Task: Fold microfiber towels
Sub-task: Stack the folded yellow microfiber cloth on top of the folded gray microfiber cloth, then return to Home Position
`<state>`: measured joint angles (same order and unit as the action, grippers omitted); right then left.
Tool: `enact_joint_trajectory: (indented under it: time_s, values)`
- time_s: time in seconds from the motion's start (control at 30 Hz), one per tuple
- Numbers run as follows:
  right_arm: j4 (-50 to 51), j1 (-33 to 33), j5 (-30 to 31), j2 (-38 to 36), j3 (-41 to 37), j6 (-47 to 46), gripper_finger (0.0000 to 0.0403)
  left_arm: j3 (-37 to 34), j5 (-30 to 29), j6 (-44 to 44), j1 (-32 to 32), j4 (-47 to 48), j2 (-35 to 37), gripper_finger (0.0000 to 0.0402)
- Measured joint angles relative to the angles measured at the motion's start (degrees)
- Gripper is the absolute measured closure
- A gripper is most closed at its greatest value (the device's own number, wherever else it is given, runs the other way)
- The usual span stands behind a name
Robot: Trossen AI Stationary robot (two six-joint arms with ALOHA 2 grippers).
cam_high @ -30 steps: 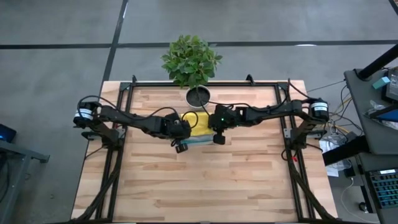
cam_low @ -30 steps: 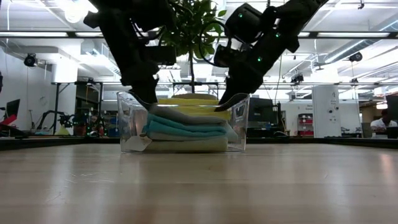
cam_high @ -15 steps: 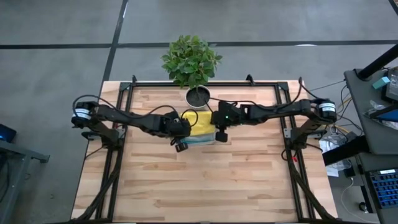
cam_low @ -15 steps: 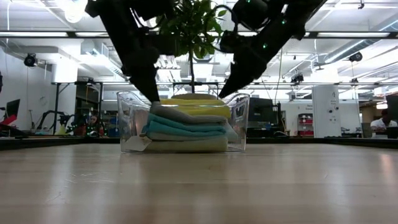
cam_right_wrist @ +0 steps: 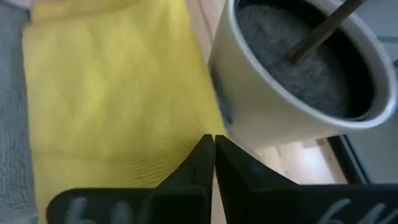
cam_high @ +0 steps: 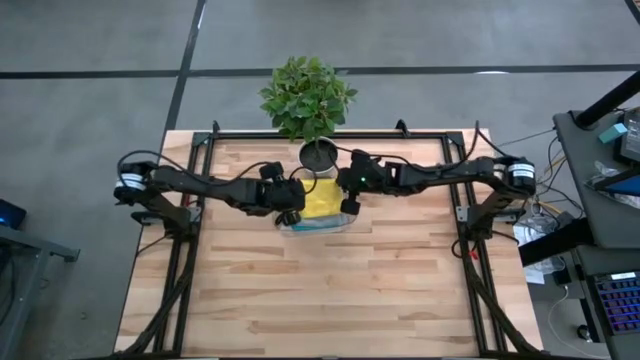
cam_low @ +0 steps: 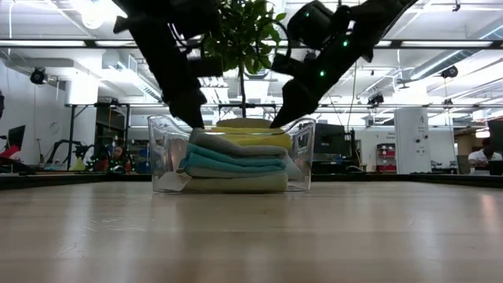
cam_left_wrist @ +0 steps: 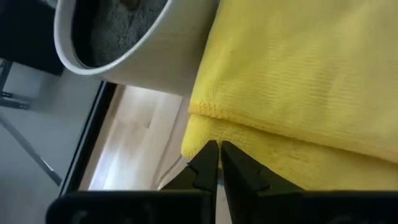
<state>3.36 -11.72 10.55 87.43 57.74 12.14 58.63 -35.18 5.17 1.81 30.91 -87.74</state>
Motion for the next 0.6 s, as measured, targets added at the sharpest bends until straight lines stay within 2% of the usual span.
enact_joint_trajectory:
  time_s: [0.37, 0.6]
  values:
    - [0.2, -0.2, 0.1, 3.3, 0.0, 0.3, 0.0394, -0.5, 0.8, 0.5, 0.8, -0.2, -2.0, 0.0395]
    - [1.5, 1.0, 0.2, -2.0, -0.4, -0.1, 0.0394, 1.6, 1.2, 3.7, -1.9, 4.2, 0.9, 0.0395]
